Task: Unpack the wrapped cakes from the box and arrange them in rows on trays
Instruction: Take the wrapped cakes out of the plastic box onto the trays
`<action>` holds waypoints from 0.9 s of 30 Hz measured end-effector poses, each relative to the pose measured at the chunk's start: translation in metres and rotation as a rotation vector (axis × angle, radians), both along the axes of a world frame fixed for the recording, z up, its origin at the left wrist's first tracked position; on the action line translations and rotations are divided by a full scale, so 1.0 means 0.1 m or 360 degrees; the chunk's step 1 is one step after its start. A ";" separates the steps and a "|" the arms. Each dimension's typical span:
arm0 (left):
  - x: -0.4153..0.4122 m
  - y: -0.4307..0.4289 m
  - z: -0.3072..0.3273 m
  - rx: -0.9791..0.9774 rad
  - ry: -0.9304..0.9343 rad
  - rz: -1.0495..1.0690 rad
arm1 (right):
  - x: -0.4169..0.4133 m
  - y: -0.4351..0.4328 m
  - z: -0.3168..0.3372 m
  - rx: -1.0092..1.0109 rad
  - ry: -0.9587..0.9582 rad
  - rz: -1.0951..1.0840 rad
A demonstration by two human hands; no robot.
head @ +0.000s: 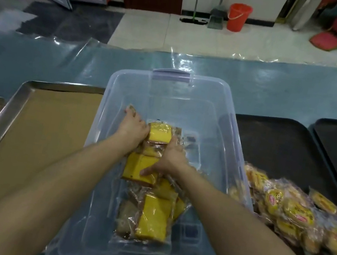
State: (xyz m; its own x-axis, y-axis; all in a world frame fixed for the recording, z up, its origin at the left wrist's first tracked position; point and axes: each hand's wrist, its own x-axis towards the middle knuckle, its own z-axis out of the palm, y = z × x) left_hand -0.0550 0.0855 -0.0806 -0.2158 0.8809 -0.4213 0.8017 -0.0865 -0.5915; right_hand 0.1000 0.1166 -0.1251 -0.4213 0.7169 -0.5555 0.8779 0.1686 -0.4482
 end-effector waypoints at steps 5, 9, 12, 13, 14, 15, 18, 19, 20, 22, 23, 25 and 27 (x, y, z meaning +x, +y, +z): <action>-0.01 0.03 0.17 0.0093 -0.0015 -0.0135 | -0.08 -0.04 0.10 0.0018 0.0219 -0.0262; -0.03 0.01 0.23 0.0131 -0.0039 -0.0218 | -0.02 0.00 0.11 -0.0108 0.0287 -0.0260; -0.02 0.01 0.23 0.0173 -0.0071 -0.0241 | -0.01 0.03 0.16 -0.0148 0.0282 -0.0242; -0.02 0.00 0.25 0.0191 -0.0080 -0.0245 | -0.01 0.05 0.19 -0.0135 0.0269 -0.0233; -0.03 -0.01 0.27 0.0217 -0.0091 -0.0247 | 0.00 0.09 0.23 -0.0096 0.0259 -0.0216; -0.04 -0.02 0.30 0.0251 -0.0102 -0.0250 | 0.02 0.14 0.30 -0.0038 0.0244 -0.0203; -0.09 -0.01 0.41 0.0420 -0.0173 -0.0239 | 0.11 0.32 0.58 0.0145 0.0196 -0.0145; -0.10 0.00 0.46 0.0466 -0.0226 -0.0206 | 0.14 0.38 0.68 0.0184 0.0201 -0.0134; -0.10 0.01 0.50 0.0511 -0.0291 -0.0150 | 0.19 0.44 0.80 0.0217 0.0223 -0.0126; -0.08 0.02 0.60 0.0637 -0.0451 -0.0005 | 0.28 0.53 1.02 0.0298 0.0289 -0.0126; -0.06 0.02 0.66 0.0722 -0.0539 0.0056 | 0.33 0.57 1.13 0.0354 0.0330 -0.0134; -0.05 0.01 0.71 0.0894 -0.0700 0.0137 | 0.44 0.62 1.30 0.0478 0.0422 -0.0157; -0.02 -0.03 0.73 0.1000 -0.0848 0.0212 | 0.54 0.63 1.43 0.0593 0.0516 -0.0172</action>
